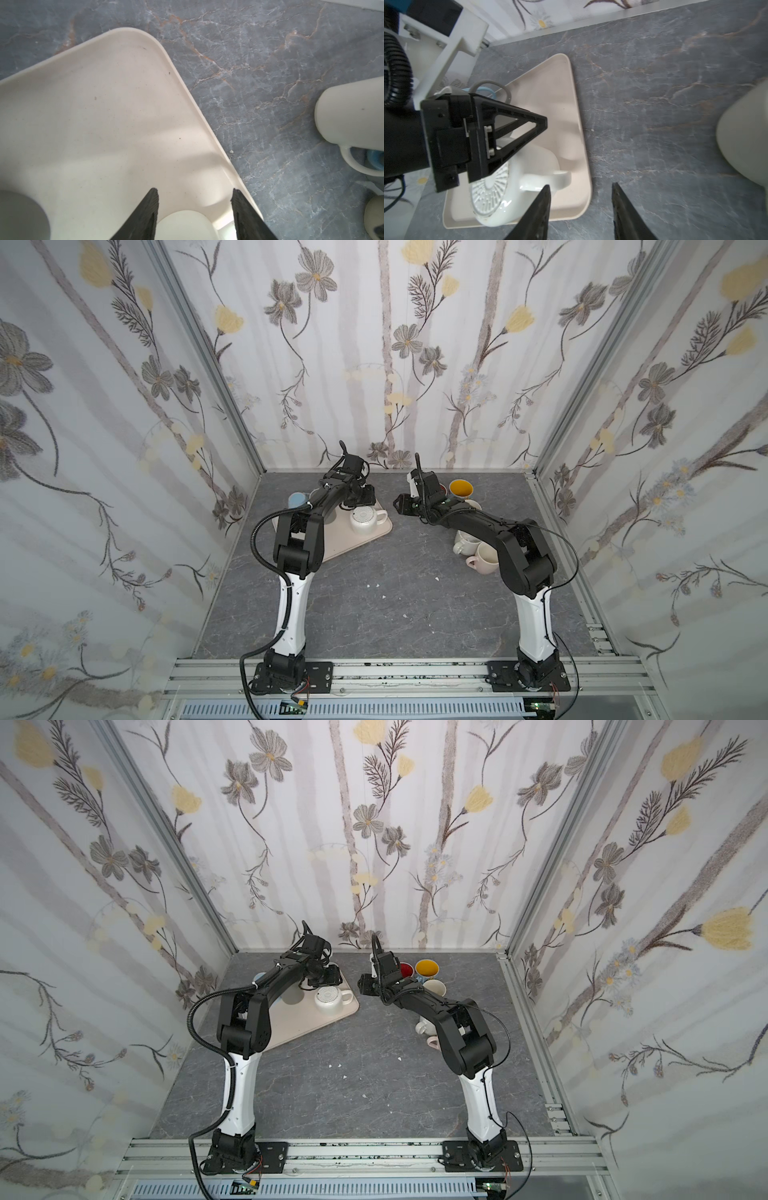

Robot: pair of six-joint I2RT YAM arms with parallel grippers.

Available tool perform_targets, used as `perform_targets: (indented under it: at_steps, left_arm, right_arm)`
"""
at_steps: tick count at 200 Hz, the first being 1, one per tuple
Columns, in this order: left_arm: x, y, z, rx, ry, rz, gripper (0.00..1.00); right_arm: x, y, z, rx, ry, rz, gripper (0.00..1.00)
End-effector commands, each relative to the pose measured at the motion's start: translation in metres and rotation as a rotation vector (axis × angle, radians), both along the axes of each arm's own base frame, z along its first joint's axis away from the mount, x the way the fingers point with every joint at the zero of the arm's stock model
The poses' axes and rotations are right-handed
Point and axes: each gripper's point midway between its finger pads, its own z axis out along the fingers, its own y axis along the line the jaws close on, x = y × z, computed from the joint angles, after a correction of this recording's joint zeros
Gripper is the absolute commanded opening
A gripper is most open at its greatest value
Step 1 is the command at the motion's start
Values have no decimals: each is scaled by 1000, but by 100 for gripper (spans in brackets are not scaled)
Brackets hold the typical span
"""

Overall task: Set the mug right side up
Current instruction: 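Lower the right gripper onto the handle of the upside-down white ribbed-bottom mug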

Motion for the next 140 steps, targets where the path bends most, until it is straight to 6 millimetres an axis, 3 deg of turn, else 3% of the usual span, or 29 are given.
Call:
perform_targets:
  at_steps: [1,57,108,140]
  left_arm:
    - [1,-1,19,3,-46,-16,58]
    - [2,17,63,41,-138,69,60]
    - [-28,31,91,7,-210,128,60]
    - [-51,38,100,-31,-246,167,60]
  right_arm:
    - [-2,29,18,106,-72,157,47]
    - [15,43,-26,162,64,199,44]
    - [-10,49,-37,160,132,239,40]
    - [-27,50,-33,156,130,244,40]
